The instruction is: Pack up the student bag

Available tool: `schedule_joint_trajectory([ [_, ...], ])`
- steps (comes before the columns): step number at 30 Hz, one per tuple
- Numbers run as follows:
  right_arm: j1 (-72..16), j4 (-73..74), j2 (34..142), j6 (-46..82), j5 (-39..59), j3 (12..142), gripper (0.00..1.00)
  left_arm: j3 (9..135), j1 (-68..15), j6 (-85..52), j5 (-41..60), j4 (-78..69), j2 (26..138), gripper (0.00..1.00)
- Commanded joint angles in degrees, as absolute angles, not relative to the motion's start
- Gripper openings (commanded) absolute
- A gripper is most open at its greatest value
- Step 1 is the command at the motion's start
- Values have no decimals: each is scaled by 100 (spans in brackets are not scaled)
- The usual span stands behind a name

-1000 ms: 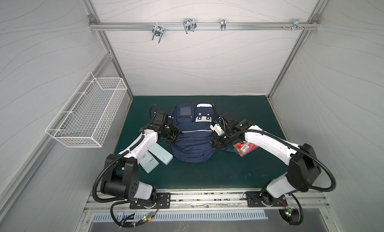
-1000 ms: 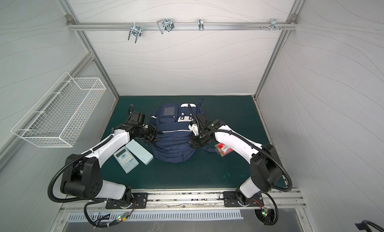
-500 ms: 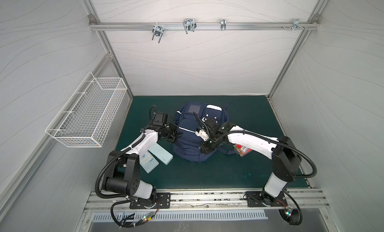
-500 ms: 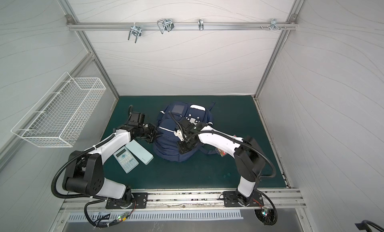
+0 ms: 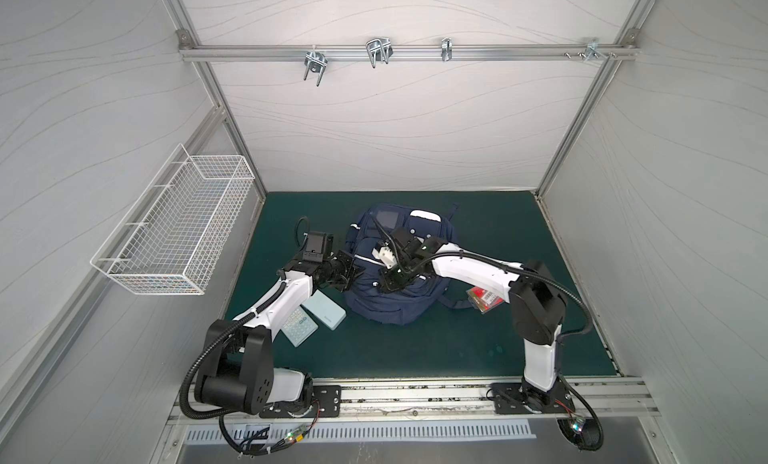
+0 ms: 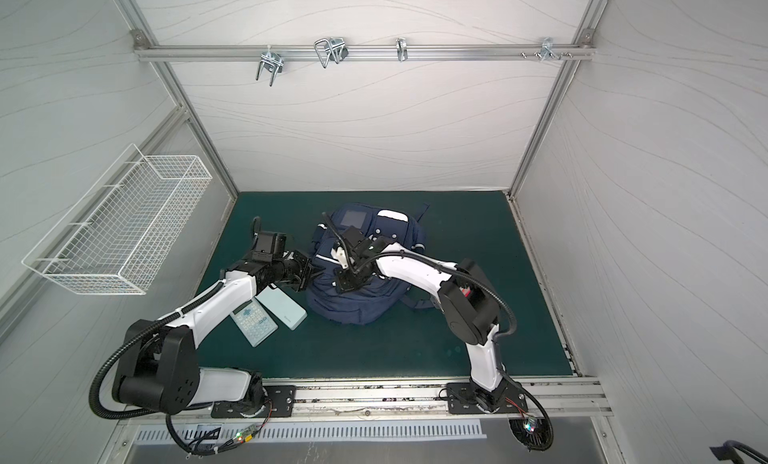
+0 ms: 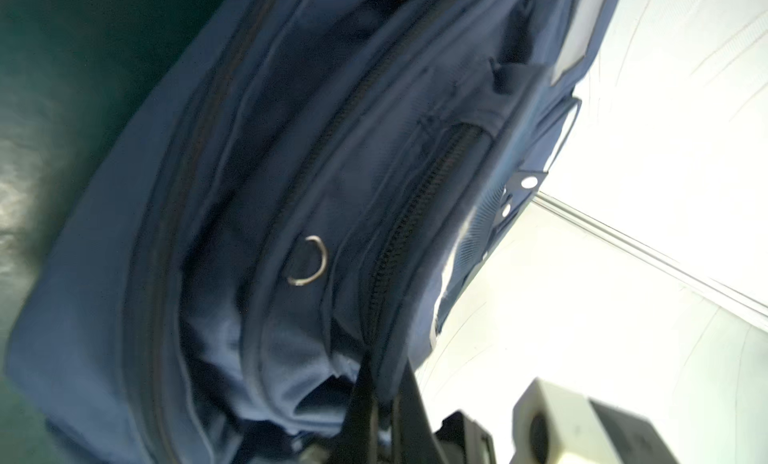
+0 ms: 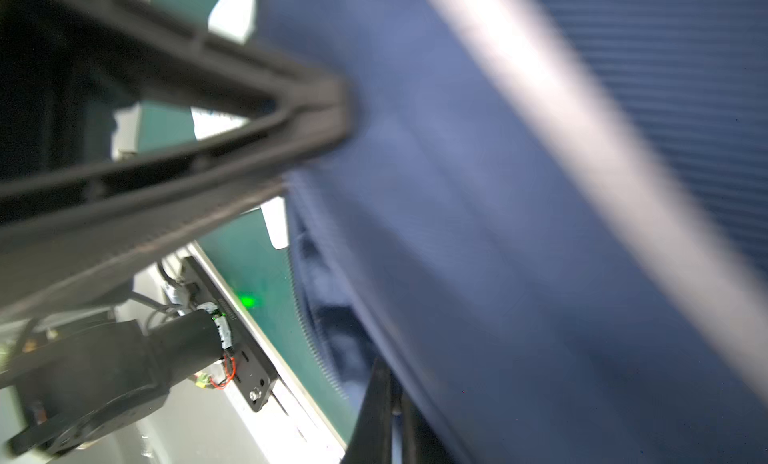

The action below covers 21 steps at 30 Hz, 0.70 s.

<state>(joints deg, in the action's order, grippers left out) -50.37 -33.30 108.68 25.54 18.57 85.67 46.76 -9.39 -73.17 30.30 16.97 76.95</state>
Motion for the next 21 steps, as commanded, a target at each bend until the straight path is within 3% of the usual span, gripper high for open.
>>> schedule_joint_trajectory([
  [1, -4534, -3591, 10223, 2284, 1432, 8169, 0, 4612, -893, -7470, 3023, 1895, 7314, 0],
  [5, -4476, -3906, 9930, 1741, 1732, 7942, 0, 4662, -889, -7167, 3025, 2132, 7177, 1],
  [7, -4492, -4053, 9886, 1588, 1908, 7903, 0, 4783, -872, -6892, 3048, 2273, 7346, 30],
  [9, -4539, -4093, 9879, 1525, 1995, 7860, 0, 4805, -870, -6839, 3228, 2092, 7551, 41],
  [15, -4742, -4104, 9954, 1530, 2013, 7804, 0, 4904, -766, -6695, 3282, 1886, 7948, 43],
  [21, -4898, -4100, 10062, 1594, 1951, 7875, 0, 5016, -740, -6768, 3424, 1399, 8391, 38],
])
